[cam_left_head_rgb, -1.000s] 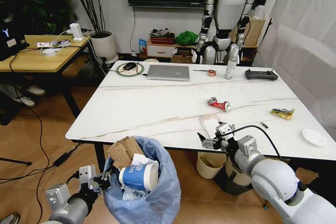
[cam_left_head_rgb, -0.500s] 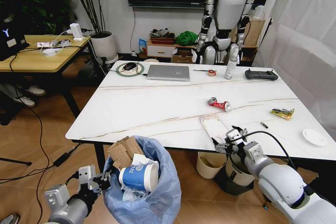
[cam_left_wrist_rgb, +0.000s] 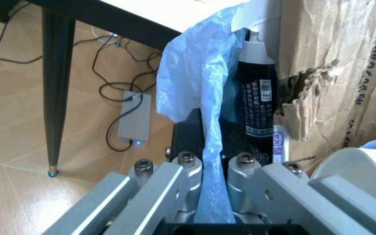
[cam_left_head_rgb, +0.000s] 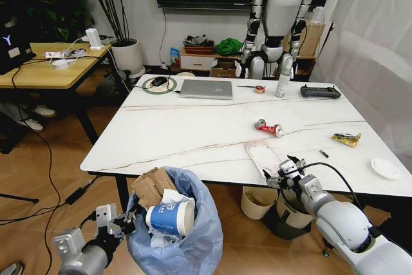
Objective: Pick up the trash bin and place the trash from the table into it.
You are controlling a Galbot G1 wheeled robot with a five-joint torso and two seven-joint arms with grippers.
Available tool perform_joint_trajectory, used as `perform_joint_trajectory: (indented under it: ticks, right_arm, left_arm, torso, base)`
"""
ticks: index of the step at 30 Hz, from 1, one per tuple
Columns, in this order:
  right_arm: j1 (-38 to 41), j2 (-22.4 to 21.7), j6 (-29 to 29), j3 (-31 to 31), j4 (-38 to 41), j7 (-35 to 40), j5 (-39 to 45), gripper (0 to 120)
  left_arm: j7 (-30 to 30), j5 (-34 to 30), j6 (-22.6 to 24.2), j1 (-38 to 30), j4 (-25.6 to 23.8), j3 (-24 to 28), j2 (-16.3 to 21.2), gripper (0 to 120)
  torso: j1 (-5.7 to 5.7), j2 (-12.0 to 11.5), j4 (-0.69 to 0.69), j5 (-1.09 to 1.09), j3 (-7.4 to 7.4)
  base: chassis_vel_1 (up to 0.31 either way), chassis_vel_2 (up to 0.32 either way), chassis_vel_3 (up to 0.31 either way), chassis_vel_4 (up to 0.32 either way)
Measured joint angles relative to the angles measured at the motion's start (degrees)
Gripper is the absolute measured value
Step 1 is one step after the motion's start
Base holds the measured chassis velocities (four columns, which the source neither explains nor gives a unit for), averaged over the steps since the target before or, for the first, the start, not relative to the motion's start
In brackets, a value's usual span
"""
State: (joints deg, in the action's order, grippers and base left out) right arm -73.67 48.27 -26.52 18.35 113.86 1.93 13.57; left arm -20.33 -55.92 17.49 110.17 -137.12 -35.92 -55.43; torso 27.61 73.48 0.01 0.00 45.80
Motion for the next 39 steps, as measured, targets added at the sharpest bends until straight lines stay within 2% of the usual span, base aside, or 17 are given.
perform_joint_trajectory:
  ticks: [9, 12, 14, 15, 20, 22, 28, 30, 31, 34, 35, 38, 39]
  right_arm:
    - [1.55, 0.20, 1.48, -0.57, -2.36, -0.39, -0.15, 99]
    - [1.56, 0.36, 2.20, -0.69, -2.95, -0.72, -0.36, 87]
    - [1.56, 0.37, 2.36, -0.70, -3.05, -0.78, -0.36, 86]
    - [1.57, 0.38, 2.44, -0.72, -3.10, -0.85, -0.33, 79]
    - [1.64, 0.37, 2.52, -0.85, -3.27, -1.12, 0.00, 58]
    - [1.65, 0.36, 2.56, -0.92, -3.35, -1.14, 0.08, 55]
    - [1.94, 0.50, 2.66, -1.54, -3.70, -1.16, 0.55, 29]
    - [2.02, 0.53, 2.66, -1.63, -3.73, -1.16, 0.75, 26]
    - [2.10, 0.54, 2.66, -1.70, -3.77, -1.16, 0.90, 20]
    - [2.38, 0.58, 2.66, -1.93, -4.00, -1.17, 1.11, 12]
    - [2.38, 0.58, 2.66, -1.93, -4.00, -1.17, 1.11, 12]
    - [2.72, 0.68, 2.66, -2.13, -4.28, -1.19, 1.55, 0]
    - [2.91, 0.73, 2.65, -2.23, -4.39, -1.19, 2.33, 0]
  left_arm:
    - [0.01, 0.02, 0.00, -0.02, 0.09, -0.13, -0.25, 0]
    - [0.01, 0.02, 0.00, -0.06, 0.13, -0.17, -0.26, 0]
    - [0.01, 0.02, 0.00, -0.07, 0.16, -0.20, -0.24, 0]
    - [0.00, 0.00, 0.00, -0.11, 0.20, -0.20, -0.24, 0]
    - [-0.03, -0.16, 0.00, -0.23, 0.30, -0.24, -0.13, 0]
    - [-0.04, -0.24, 0.00, -0.26, 0.30, -0.30, -0.08, 0]
    - [-0.12, -0.62, 0.00, -0.44, 0.38, -0.44, 0.25, 0]
    - [-0.13, -0.67, 0.01, -0.47, 0.39, -0.44, 0.31, 0]
    - [-0.14, -0.74, 0.01, -0.50, 0.40, -0.44, 0.35, 0]
    - [-0.16, -0.81, 0.02, -0.55, 0.45, -0.44, 0.43, 0]
    - [-0.16, -0.81, 0.02, -0.55, 0.45, -0.44, 0.43, 0]
    - [-0.18, -0.95, 0.03, -0.64, 0.54, -0.42, 0.47, 0]
    - [-0.19, -1.00, 0.03, -0.73, 0.62, -0.39, 0.53, 0]
  torso:
    - [0.00, 0.00, 0.00, 0.00, 0.00]
    - [0.00, 0.00, 0.00, 0.00, 0.00]
    - [0.00, 0.00, 0.00, 0.00, 0.00]
    - [0.00, 0.00, 0.00, 0.00, 0.00]
    - [0.00, 0.00, 0.00, 0.00, 0.00]
    - [0.00, 0.00, 0.00, 0.00, 0.00]
    - [0.00, 0.00, 0.00, 0.00, 0.00]
    - [0.00, 0.00, 0.00, 0.00, 0.00]
    - [0.00, 0.00, 0.00, -0.01, 0.00]
    - [0.00, 0.00, 0.00, 0.00, 0.00]
    - [0.00, 0.00, 0.00, 0.00, 0.00]
    - [0.00, 0.00, 0.00, 0.00, 0.00]
    - [0.00, 0.00, 0.00, -0.01, 0.00]
  base:
    - [0.000, 0.000, 0.000, 0.000]
    - [0.000, 0.000, 0.000, 0.000]
    - [0.000, 0.000, 0.000, 0.000]
    - [0.000, 0.000, 0.000, 0.000]
    - [0.000, 0.000, 0.000, 0.000]
    - [0.000, 0.000, 0.000, 0.000]
    - [0.000, 0.000, 0.000, 0.000]
    - [0.000, 0.000, 0.000, 0.000]
    - [0.000, 0.000, 0.000, 0.000]
    - [0.000, 0.000, 0.000, 0.000]
    - [0.000, 0.000, 0.000, 0.000]
    - [0.000, 0.000, 0.000, 0.000]
    - [0.000, 0.000, 0.000, 0.000]
